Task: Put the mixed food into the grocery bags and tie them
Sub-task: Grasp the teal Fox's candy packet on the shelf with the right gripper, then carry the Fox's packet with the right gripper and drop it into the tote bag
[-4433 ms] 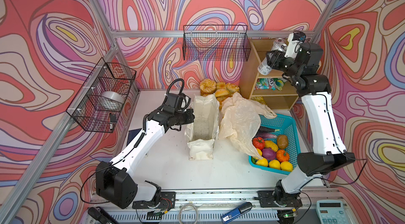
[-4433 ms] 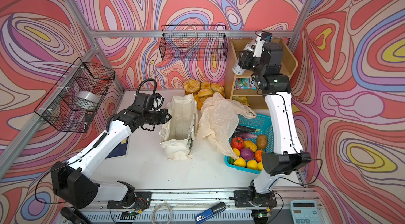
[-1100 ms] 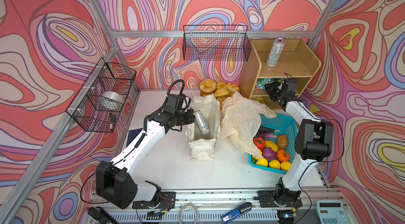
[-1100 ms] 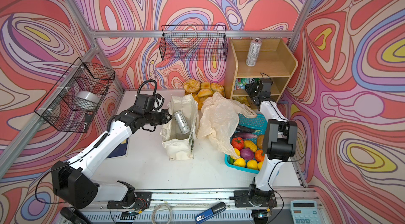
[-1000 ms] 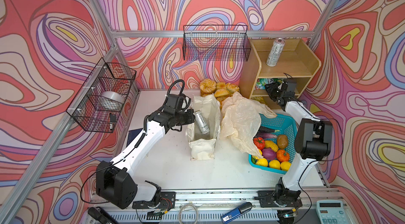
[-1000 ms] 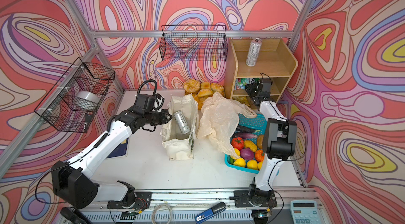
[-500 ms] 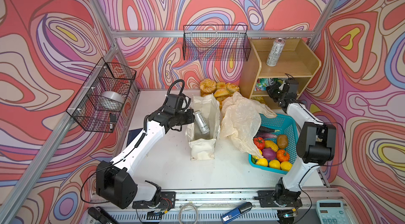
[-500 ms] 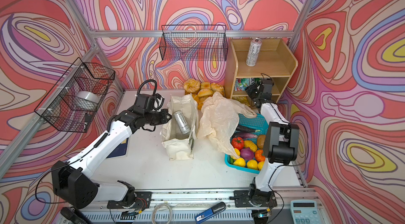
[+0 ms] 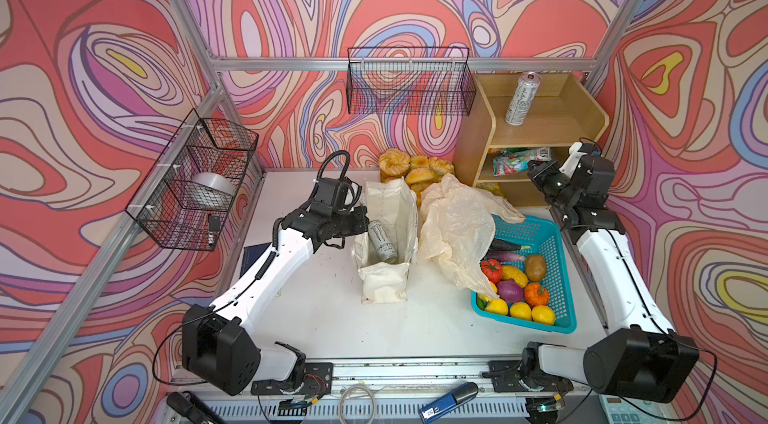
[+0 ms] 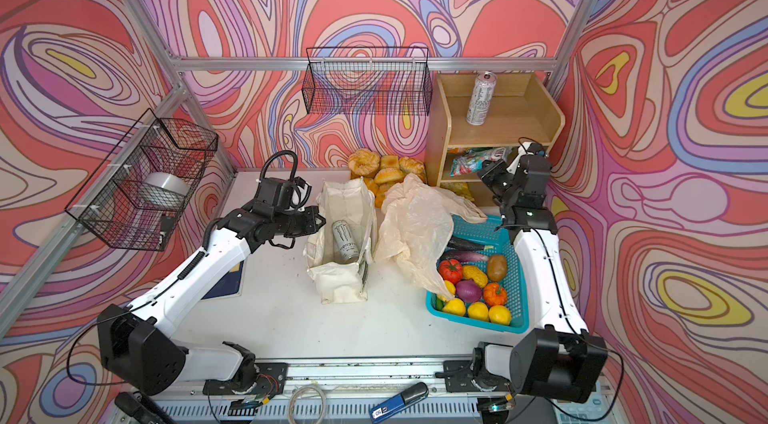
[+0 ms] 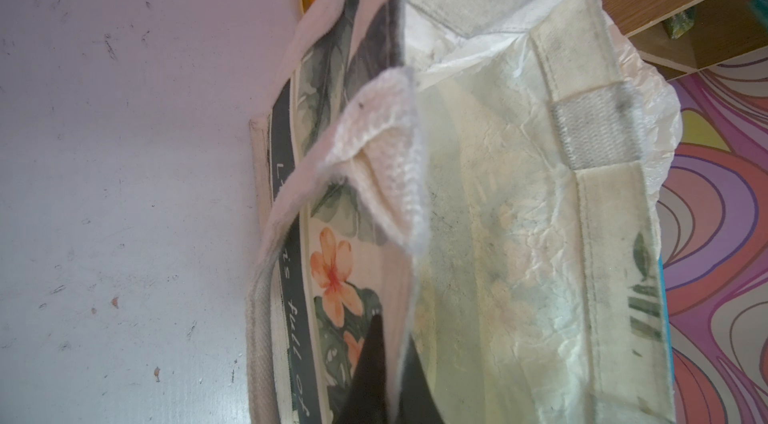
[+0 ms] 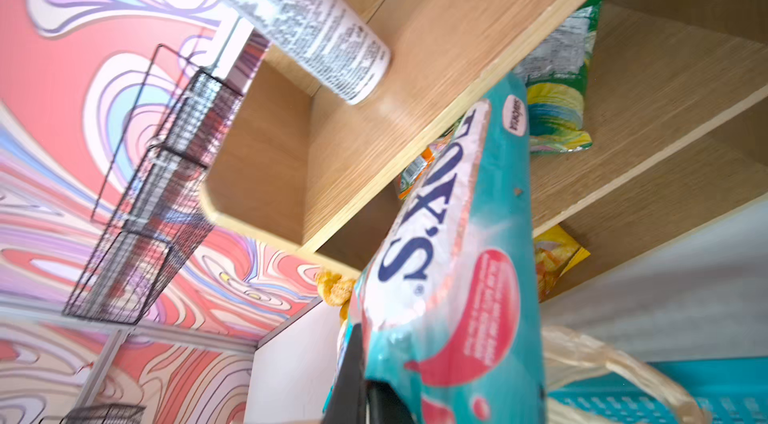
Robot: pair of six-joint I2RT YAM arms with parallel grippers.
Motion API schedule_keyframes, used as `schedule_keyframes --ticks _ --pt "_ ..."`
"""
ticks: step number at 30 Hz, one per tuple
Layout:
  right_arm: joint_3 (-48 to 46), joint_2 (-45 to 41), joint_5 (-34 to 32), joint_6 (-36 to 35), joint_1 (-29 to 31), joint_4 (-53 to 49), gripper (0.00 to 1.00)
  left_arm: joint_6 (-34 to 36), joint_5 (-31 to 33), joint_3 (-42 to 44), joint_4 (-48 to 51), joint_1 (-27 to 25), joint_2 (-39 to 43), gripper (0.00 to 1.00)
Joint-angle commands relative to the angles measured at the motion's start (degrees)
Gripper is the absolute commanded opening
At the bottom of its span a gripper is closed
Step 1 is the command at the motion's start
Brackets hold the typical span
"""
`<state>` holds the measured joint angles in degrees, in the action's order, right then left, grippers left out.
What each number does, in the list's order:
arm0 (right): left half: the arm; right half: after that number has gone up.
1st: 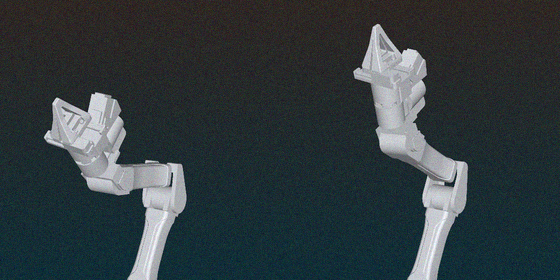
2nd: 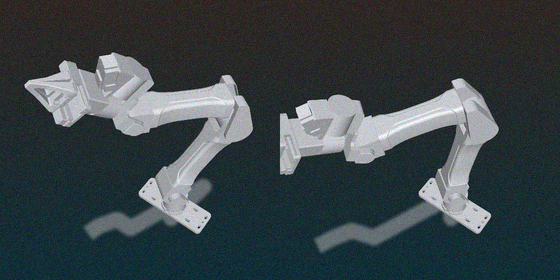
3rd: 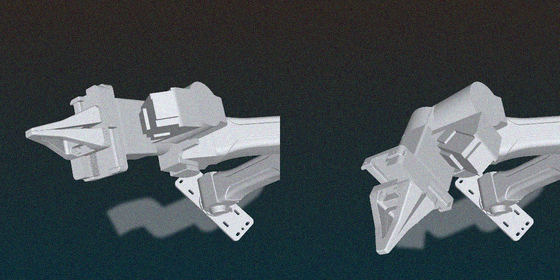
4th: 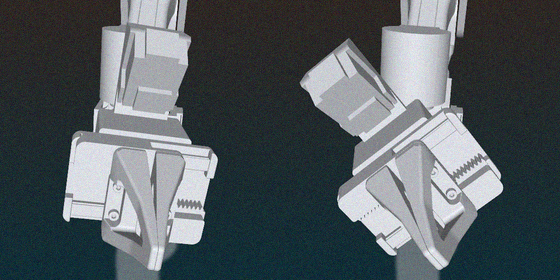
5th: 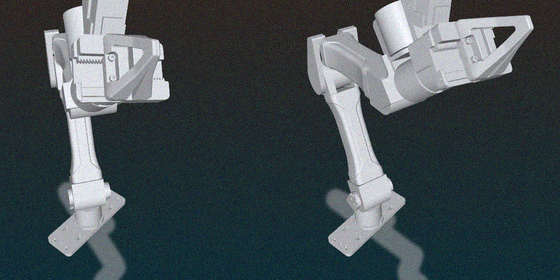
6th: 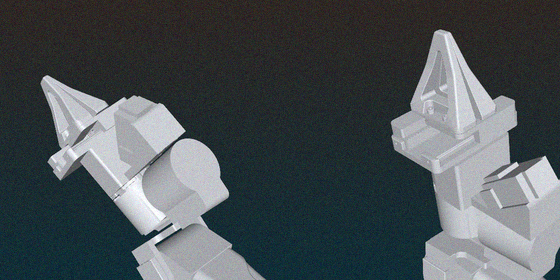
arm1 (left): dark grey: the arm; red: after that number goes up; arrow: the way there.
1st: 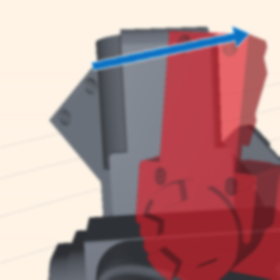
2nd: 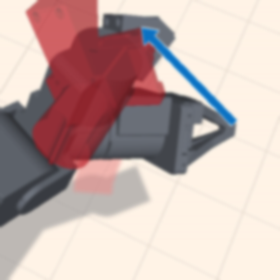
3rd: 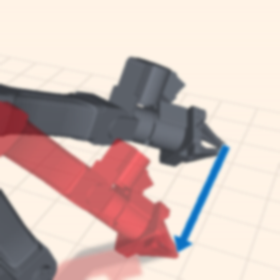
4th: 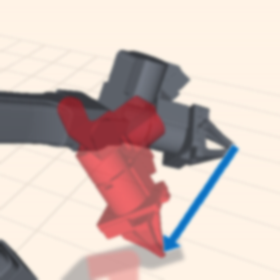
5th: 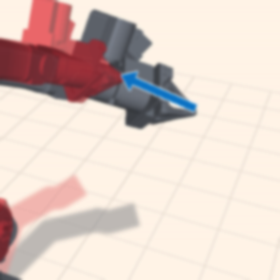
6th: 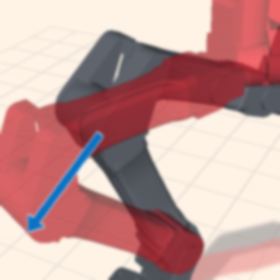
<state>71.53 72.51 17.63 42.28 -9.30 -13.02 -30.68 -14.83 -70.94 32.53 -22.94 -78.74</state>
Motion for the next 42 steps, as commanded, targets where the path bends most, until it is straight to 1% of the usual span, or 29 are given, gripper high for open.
schedule_keyframes --ticks 1,4,6,7,11,13,16,19,20,22,27,28,29,31,33,35,38,40,42 --pt "0.16 -3.65 6.75 -1.78 1.04 -4.43 0.00 -0.11 0.08 0.19 0.34 -0.35 -0.05 0.00" --pt "0.86 -6.72 9.44 -2.53 4.25 -6.60 0.00 -0.09 0.18 0.36 0.42 -0.31 0.01 0.00" --pt "2.37 -7.71 9.46 -3.82 8.52 -8.25 0.00 -0.08 0.26 0.36 0.51 -0.30 -0.01 0.00" --pt "3.41 -7.69 9.10 -4.66 11.80 -9.23 0.00 -0.01 0.28 0.36 0.50 -0.30 -0.09 0.00" --pt "6.35 -5.95 5.87 -6.32 24.61 -10.16 0.00 -0.09 0.38 0.25 0.60 -0.34 -0.25 0.00" --pt "7.73 -3.93 3.64 -7.83 31.50 -10.61 0.00 -0.06 0.55 0.27 0.69 -0.30 -0.26 0.00" --pt "9.74 -0.56 0.01 -10.80 40.17 -12.14 0.00 -0.07 0.84 0.36 0.95 -0.30 -0.20 0.00" --pt "11.78 3.53 -2.53 -13.30 46.91 -14.20 0.00 -0.02 0.96 0.45 1.04 -0.31 -0.19 0.00" --pt "12.28 4.80 -3.39 -13.98 48.29 -15.03 0.00 -0.06 0.98 0.45 1.04 -0.34 -0.10 0.00" --pt "12.50 7.66 -4.29 -14.68 50.09 -15.96 0.00 -0.04 0.97 0.28 1.13 -0.35 0.02 0.00" --pt "13.32 14.30 -4.76 -16.49 51.49 -17.80 0.00 -0.06 1.21 0.10 1.39 -0.32 0.34 0.00" --pt "14.75 15.98 -4.60 -17.32 51.55 -19.67 0.12 -0.09 1.21 0.01 1.39 -0.33 0.43 0.00" --pt "16.00 17.14 -4.75 -18.23 51.69 -21.32 0.21 -0.08 1.21 0.01 1.47 -0.33 0.50 0.00" --pt "17.29 18.11 -4.97 -19.40 51.93 -22.72 0.44 -0.06 1.11 -0.08 1.48 -0.29 0.60 0.00" --pt "18.06 17.91 -5.28 -19.89 51.93 -23.38 0.55 -0.13 0.91 -0.12 1.48 -0.33 0.78 0.00" --pt "19.07 17.37 -6.08 -20.46 51.93 -24.51 0.59 -0.17 1.01 -0.17 1.48 -0.32 0.92 0.00" --pt "19.57 15.67 -8.72 -20.97 51.92 -25.89 0.59 -0.08 1.03 -0.17 1.48 -0.27 1.12 0.00" --pt "19.58 14.09 -11.54 -21.10 51.93 -26.79 0.59 0.01 1.10 -0.17 1.57 -0.30 1.13 0.00" --pt "19.43 12.96 -16.26 -20.75 51.93 -28.40 0.61 0.16 1.20 -0.25 1.74 -0.34 1.19 0.00"
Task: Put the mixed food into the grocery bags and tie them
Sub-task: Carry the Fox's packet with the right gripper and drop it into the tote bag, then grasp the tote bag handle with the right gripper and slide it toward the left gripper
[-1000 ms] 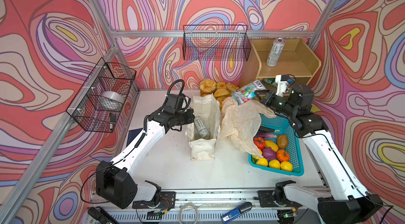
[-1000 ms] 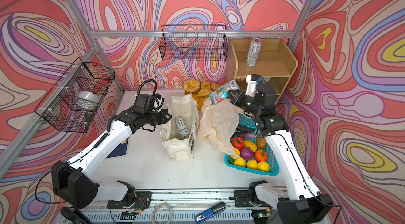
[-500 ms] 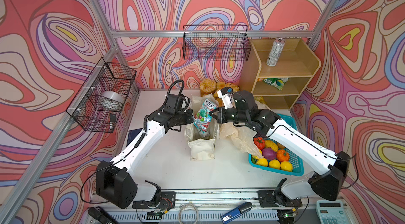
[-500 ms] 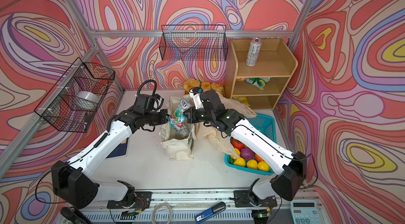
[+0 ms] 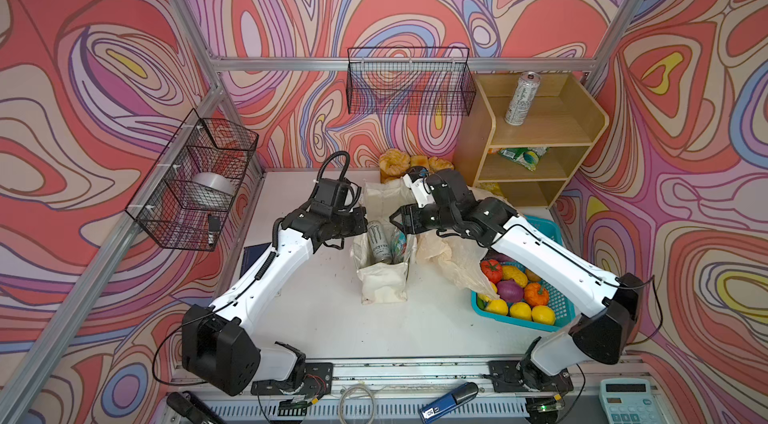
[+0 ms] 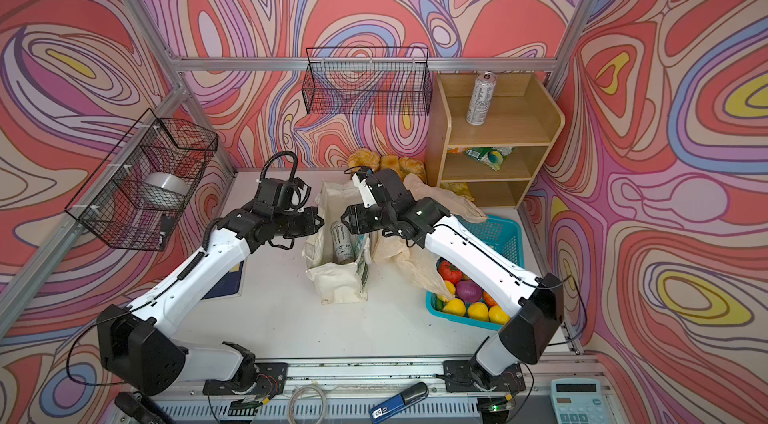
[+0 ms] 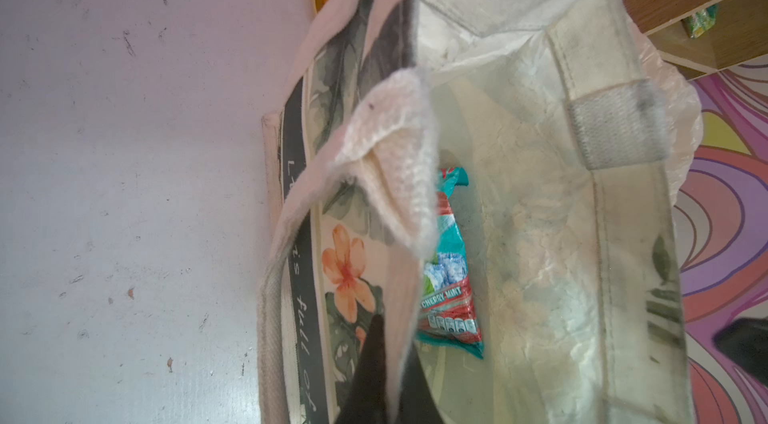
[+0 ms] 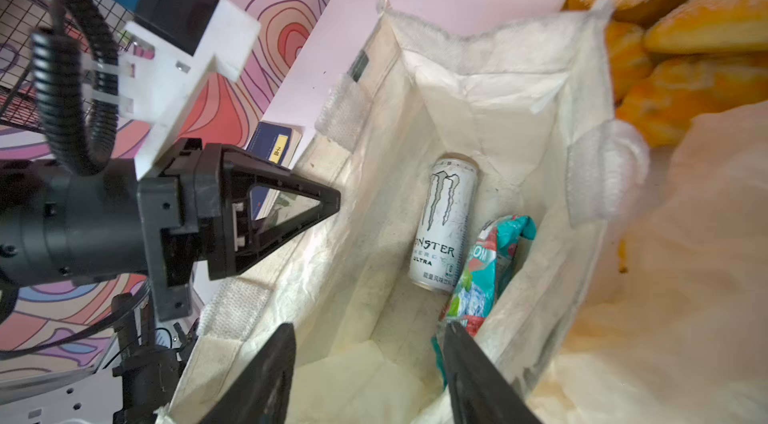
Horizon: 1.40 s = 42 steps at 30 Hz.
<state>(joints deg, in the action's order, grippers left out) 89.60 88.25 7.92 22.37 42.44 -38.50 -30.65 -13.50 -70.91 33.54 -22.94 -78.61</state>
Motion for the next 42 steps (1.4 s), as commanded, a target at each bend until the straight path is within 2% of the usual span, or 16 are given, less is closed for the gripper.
schedule_keyframes --ticks 1,3,7,10,12,13,14,16,17,23,26,31,36,39,42 --pt "1.36 -2.87 -8.99 -0.47 0.19 -4.07 0.63 0.16 -0.03 -0.28 0.74 -0.27 1.09 0.00" --pt "1.69 -1.95 -13.84 -0.03 0.19 -6.94 0.69 0.25 0.09 -0.36 0.74 -0.27 1.09 0.00" --pt "0.66 0.44 -17.80 1.02 0.19 -8.54 0.74 0.47 0.14 -0.87 0.95 -0.35 0.83 0.00" --pt "-0.65 2.40 -17.51 1.30 0.19 -7.04 0.75 0.60 0.40 -1.13 1.12 -0.35 0.83 0.00" --pt "-0.36 4.41 -15.45 1.19 0.19 -6.06 0.71 1.06 0.94 -1.65 1.71 -0.28 0.78 0.00" --pt "-0.11 5.25 -13.87 0.82 0.19 -5.35 0.65 1.43 1.75 -2.08 2.23 -0.28 0.74 0.00" --pt "0.44 6.08 -11.52 0.55 0.18 -4.43 0.51 2.09 3.12 -2.77 3.08 -0.13 0.74 0.00" --pt "2.11 7.31 -7.54 0.27 0.19 -3.15 0.13 3.63 5.80 -4.25 4.92 0.85 0.81 0.00" --pt "3.23 8.03 -5.29 0.58 0.19 -2.61 0.00 4.33 6.66 -5.20 5.88 2.12 0.83 0.00" --pt "11.71 13.69 0.99 3.24 2.96 0.57 0.00 7.36 7.68 -10.15 9.06 13.12 0.79 0.00" --pt "16.92 18.83 3.43 5.85 4.93 3.31 0.00 9.61 8.59 -13.13 10.34 16.75 -0.67 0.00" --pt "26.70 28.38 4.93 7.82 7.88 6.52 0.00 13.35 12.56 -16.49 11.45 19.85 -3.91 0.00" --pt "32.56 35.46 7.65 10.86 8.63 10.65 0.00 15.67 15.16 -19.32 11.41 22.88 -7.53 0.00" --pt "35.90 38.81 8.95 11.40 8.66 9.87 0.00 16.47 15.55 -21.03 11.95 23.72 -9.64 0.00" --pt "36.47 38.94 8.89 10.28 8.63 8.45 0.40 17.42 15.91 -22.17 13.31 23.73 -11.18 0.02"
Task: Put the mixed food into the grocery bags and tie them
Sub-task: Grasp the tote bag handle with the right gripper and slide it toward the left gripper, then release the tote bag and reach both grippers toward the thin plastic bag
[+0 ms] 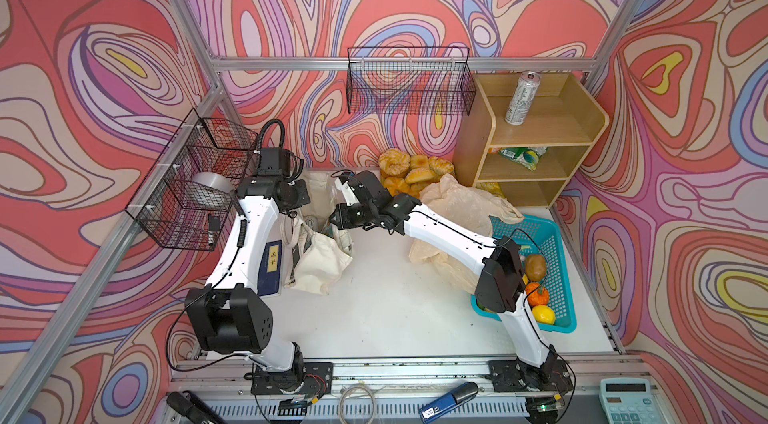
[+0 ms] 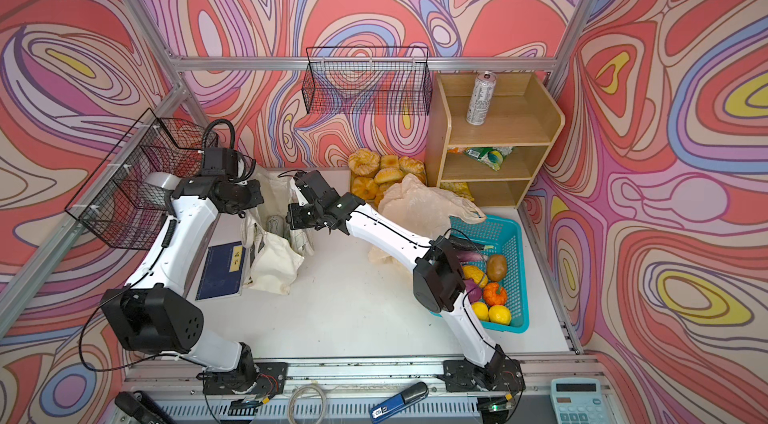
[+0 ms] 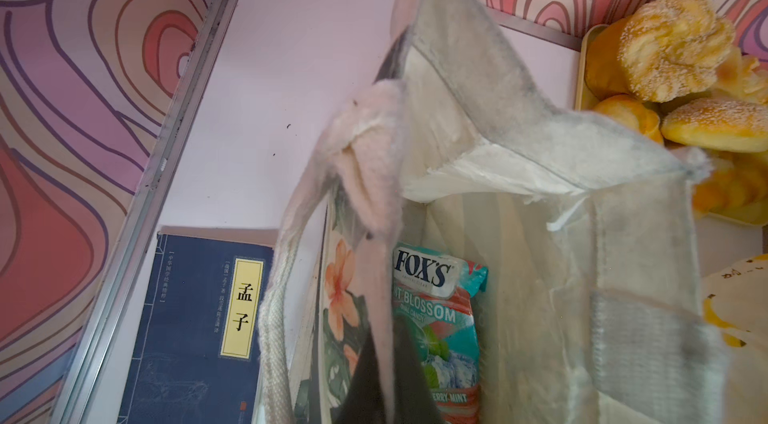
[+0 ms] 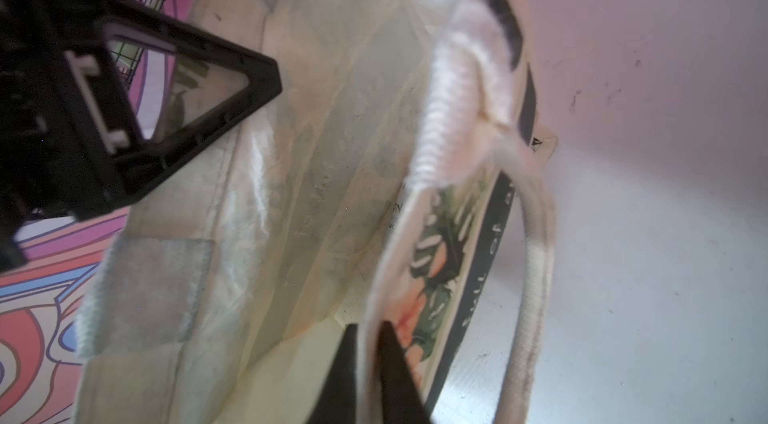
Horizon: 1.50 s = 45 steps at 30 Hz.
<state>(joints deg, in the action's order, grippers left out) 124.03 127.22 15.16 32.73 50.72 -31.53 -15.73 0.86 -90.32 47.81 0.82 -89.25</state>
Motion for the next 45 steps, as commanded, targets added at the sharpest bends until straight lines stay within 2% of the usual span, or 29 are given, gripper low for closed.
schedule_keyframes --ticks 1,3,5,8,11,17,24,28,33,39,42,45 --pt "1.41 -1.01 0.95 -0.86 0.34 1.02 0.50 2.67 1.91 -3.07 -0.43 -0.03 -0.74 0.12" --pt "-0.21 -3.59 -0.61 -2.25 0.27 0.06 0.62 3.06 2.91 -2.94 -0.18 -0.03 -0.29 0.46" --pt "-2.09 -6.86 -2.40 -3.76 -0.05 -1.32 0.70 3.07 4.70 -2.75 -0.17 -0.03 0.90 0.68" --pt "-5.17 -11.60 -4.31 -5.18 -1.08 -2.77 0.74 2.92 7.25 -2.74 -0.27 -0.04 2.97 0.88" --pt "-9.82 -17.59 -6.19 -5.63 -2.60 -2.74 0.75 2.47 8.21 -3.52 0.30 -0.02 4.96 0.98" --pt "-21.79 -32.29 -10.38 -4.88 -8.55 -3.50 0.75 1.66 6.16 -4.97 1.44 -0.03 8.75 1.00" --pt "-39.00 -51.33 -15.01 -2.34 -23.30 -9.17 0.78 -0.35 -2.90 -8.50 4.56 -1.90 10.32 1.00" --pt "-46.51 -56.77 -14.20 -2.41 -33.60 -12.46 0.82 0.52 0.73 -12.18 6.16 -11.13 9.41 1.00" --pt "-54.74 -57.94 -5.30 -1.07 -44.31 -9.72 0.83 0.48 6.24 -15.57 7.05 -25.01 6.33 1.00" --pt "-60.09 -55.30 -1.19 1.46 -47.36 -5.59 0.83 -1.23 11.71 -13.70 6.22 -39.72 2.47 1.00" --pt "-62.94 -54.37 2.35 3.40 -48.56 -1.69 0.83 -2.44 13.53 -9.97 3.82 -44.36 2.06 1.00" --pt "-64.13 -52.51 6.29 4.85 -48.96 0.95 0.81 -4.16 12.63 -6.07 1.21 -46.11 2.47 1.00"
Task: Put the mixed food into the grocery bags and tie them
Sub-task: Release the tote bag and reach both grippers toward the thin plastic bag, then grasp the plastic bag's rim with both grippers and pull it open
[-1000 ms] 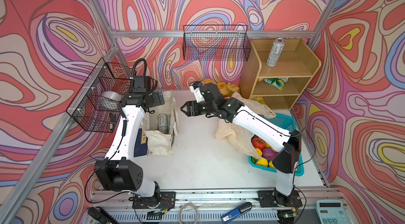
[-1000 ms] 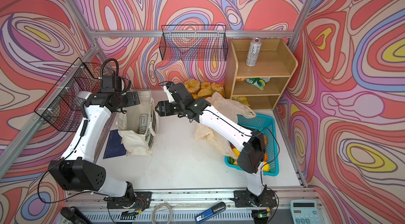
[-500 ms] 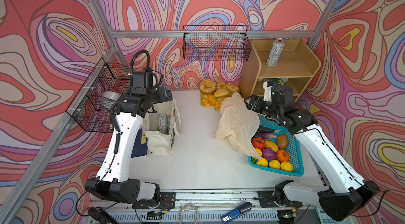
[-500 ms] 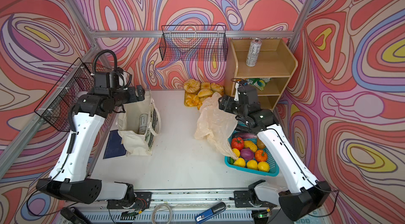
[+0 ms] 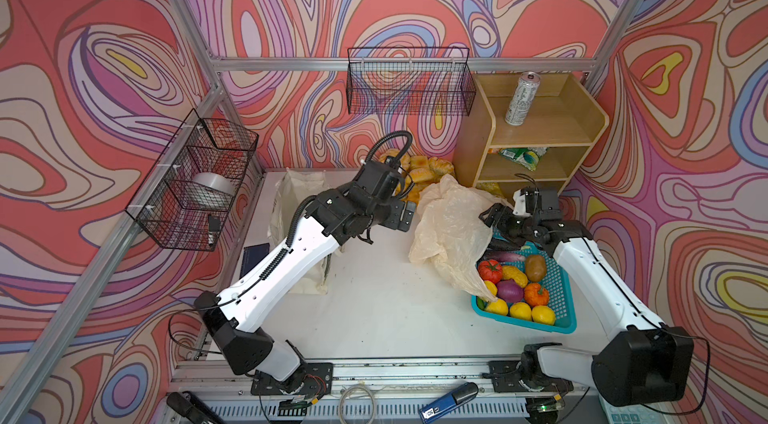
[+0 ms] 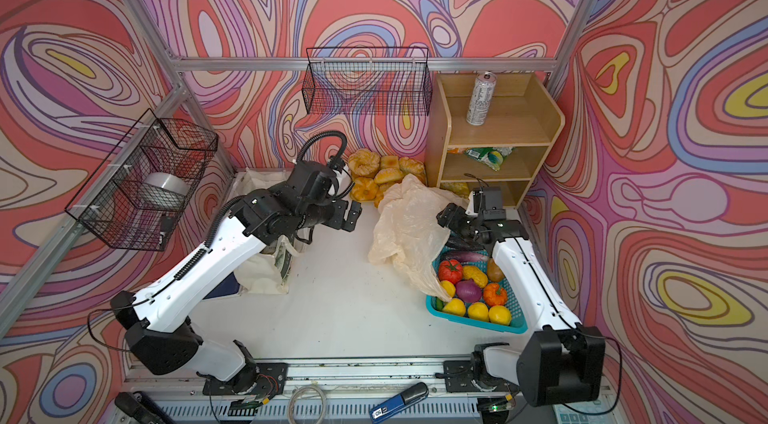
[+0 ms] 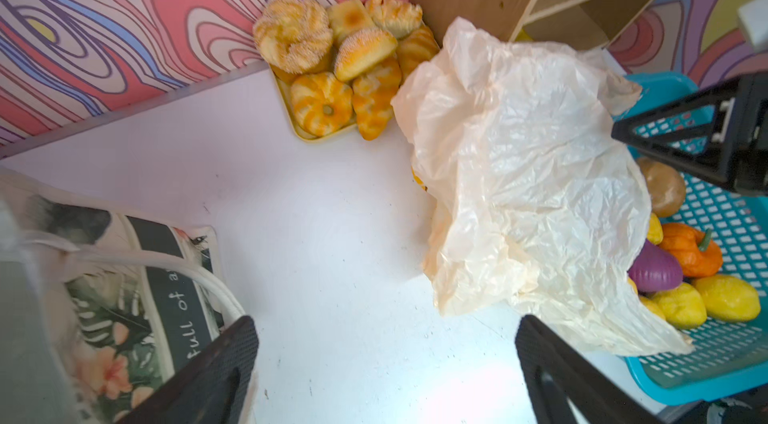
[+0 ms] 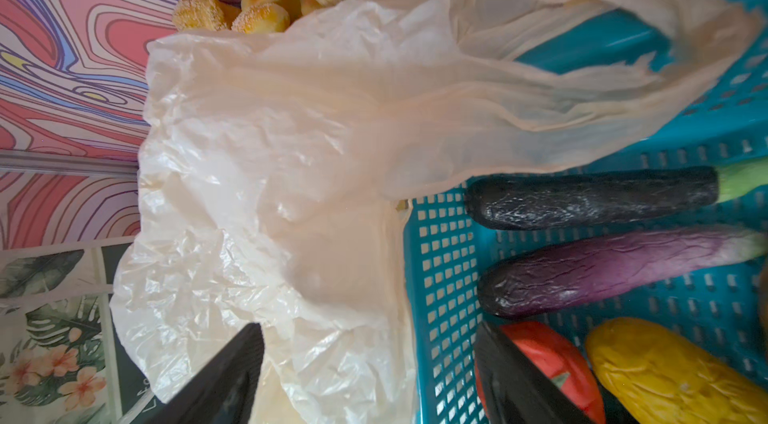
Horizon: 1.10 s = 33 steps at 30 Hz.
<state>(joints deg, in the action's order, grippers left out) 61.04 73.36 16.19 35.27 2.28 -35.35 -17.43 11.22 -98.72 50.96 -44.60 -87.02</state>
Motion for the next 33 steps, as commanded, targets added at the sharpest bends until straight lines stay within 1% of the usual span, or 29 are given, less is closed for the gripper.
schedule_keyframes --ticks 1,2,4,5,6,8,11,13,19,24,29,33 --pt "-1.39 1.87 6.12 2.65 -0.57 5.47 0.79 -2.96 1.74 3.49 -2.78 -0.85 0.50 1.00" --pt "-1.59 2.32 7.22 2.95 -0.57 6.45 0.76 -3.44 1.32 4.83 -3.65 -1.30 0.85 1.00" --pt "-1.80 2.81 9.18 3.44 -0.61 8.09 0.61 -3.90 0.42 7.42 -5.54 -2.11 1.59 1.00" --pt "-1.72 2.79 10.21 3.52 -0.58 8.88 0.46 -4.08 0.01 8.63 -6.51 -2.54 1.98 1.00" --pt "-1.42 2.74 11.14 3.69 -0.59 9.43 0.28 -4.06 -0.52 9.62 -7.27 -2.94 2.33 1.00" --pt "-1.10 2.41 13.14 4.54 -0.54 10.84 0.00 -4.10 -1.26 11.08 -8.51 -3.79 2.97 1.00" --pt "-2.03 1.37 17.00 9.05 -0.33 15.86 0.00 -3.93 -2.41 13.02 -11.06 -5.08 4.10 1.00" --pt "-2.17 0.93 17.31 11.98 1.11 18.18 0.00 -3.93 -3.56 14.14 -12.96 -5.86 4.82 1.00" --pt "1.26 1.75 10.36 16.47 11.36 20.75 0.00 -4.01 -5.16 16.26 -16.96 -9.03 5.51 1.00" --pt "4.76 4.45 4.81 19.34 19.07 23.22 0.00 -4.23 -4.05 17.10 -18.08 -11.37 5.07 1.00" --pt "7.41 7.65 1.64 20.46 23.36 24.49 0.00 -4.97 -1.22 18.45 -19.61 -12.34 4.51 1.00" --pt "8.02 9.64 0.61 21.48 25.71 26.02 0.00 -5.74 1.83 19.25 -20.72 -12.71 3.89 1.00"
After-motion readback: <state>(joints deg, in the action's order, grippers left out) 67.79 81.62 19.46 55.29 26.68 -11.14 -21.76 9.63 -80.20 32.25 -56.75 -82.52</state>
